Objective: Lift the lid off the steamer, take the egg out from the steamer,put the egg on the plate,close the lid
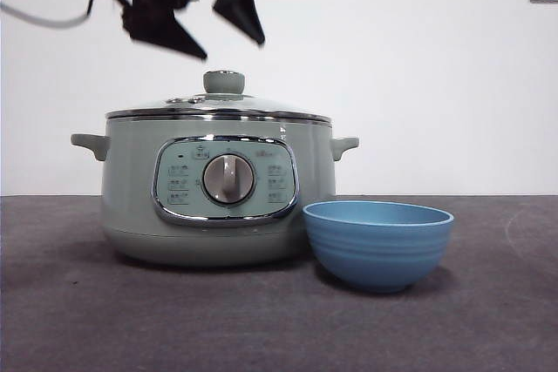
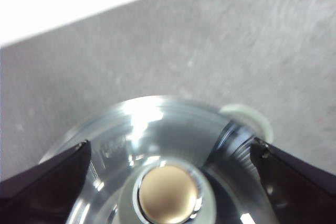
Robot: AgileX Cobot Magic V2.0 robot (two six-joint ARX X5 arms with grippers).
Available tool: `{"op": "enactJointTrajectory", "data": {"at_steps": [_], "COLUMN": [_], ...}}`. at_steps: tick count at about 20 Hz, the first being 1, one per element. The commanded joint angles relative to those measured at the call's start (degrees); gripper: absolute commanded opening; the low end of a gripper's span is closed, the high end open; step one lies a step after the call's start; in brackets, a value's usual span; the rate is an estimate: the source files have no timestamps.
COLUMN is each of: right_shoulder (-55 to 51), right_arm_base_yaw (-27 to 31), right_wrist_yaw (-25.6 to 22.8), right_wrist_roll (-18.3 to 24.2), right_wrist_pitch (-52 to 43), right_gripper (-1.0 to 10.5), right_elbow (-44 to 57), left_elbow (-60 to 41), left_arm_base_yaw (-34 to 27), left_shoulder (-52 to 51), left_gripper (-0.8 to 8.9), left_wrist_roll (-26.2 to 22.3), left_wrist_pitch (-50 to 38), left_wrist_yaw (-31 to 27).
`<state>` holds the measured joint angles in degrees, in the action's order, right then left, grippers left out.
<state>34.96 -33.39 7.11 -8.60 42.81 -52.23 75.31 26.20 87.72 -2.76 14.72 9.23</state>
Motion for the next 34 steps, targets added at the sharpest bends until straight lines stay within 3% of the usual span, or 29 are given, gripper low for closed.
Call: {"op": "enactJointTrajectory", "data": {"at_steps": [1,8,10,13,19,22,23,26,27,34], "right_shoulder": [-0.09,-0.09,-0.07,0.28,1.86,2.82,2.99,3.41,3.41,3.39], "right_arm_base_yaw": [-0.07,-0.07,-0.07,-0.07,-0.07,-0.07,-0.07,-0.07,-0.07,-0.07], "right_wrist_yaw": [0.07,0.5,0.59,4.15,7.96,7.98,7.93,7.91,7.93,7.61], "right_wrist_roll": [-0.31,-0.28,0.0,0.09,0.09,0.09,0.09,0.13,0.48,0.68], "right_wrist_pitch": [0.15,1.86,3.52,5.9,9.09,10.58,10.99,11.74,11.72,11.72], "right_gripper": [4.7,4.7,4.7,4.7,4.7,4.6,4.1,0.7,-0.2,0.0], "right_elbow": [0.39,0.39,0.39,0.39,0.39,0.39,0.39,0.39,0.39,0.39], "left_elbow": [4.81,23.15,24.59,24.59,24.59,24.57,24.57,24.57,24.57,24.57], "left_arm_base_yaw": [-0.02,0.13,0.13,0.13,0.13,0.13,0.13,0.13,0.13,0.11], "left_shoulder": [-1.97,-9.62,-12.72,-17.49,-20.76,-20.76,-20.74,-20.74,-20.74,-20.74], "left_gripper": [5.57,5.56,5.27,4.36,4.35,4.26,3.65,0.22,-0.06,-0.04], "left_wrist_roll": [-0.17,-0.28,-0.26,-0.17,-1.01,-1.05,-1.07,-1.6,-1.62,-1.79], "left_wrist_pitch": [7.08,39.87,43.36,48.68,64.74,64.89,64.89,64.89,64.89,64.83], "left_wrist_yaw": [2.49,8.0,12.17,12.94,13.22,13.29,13.29,13.25,13.25,13.27]}}
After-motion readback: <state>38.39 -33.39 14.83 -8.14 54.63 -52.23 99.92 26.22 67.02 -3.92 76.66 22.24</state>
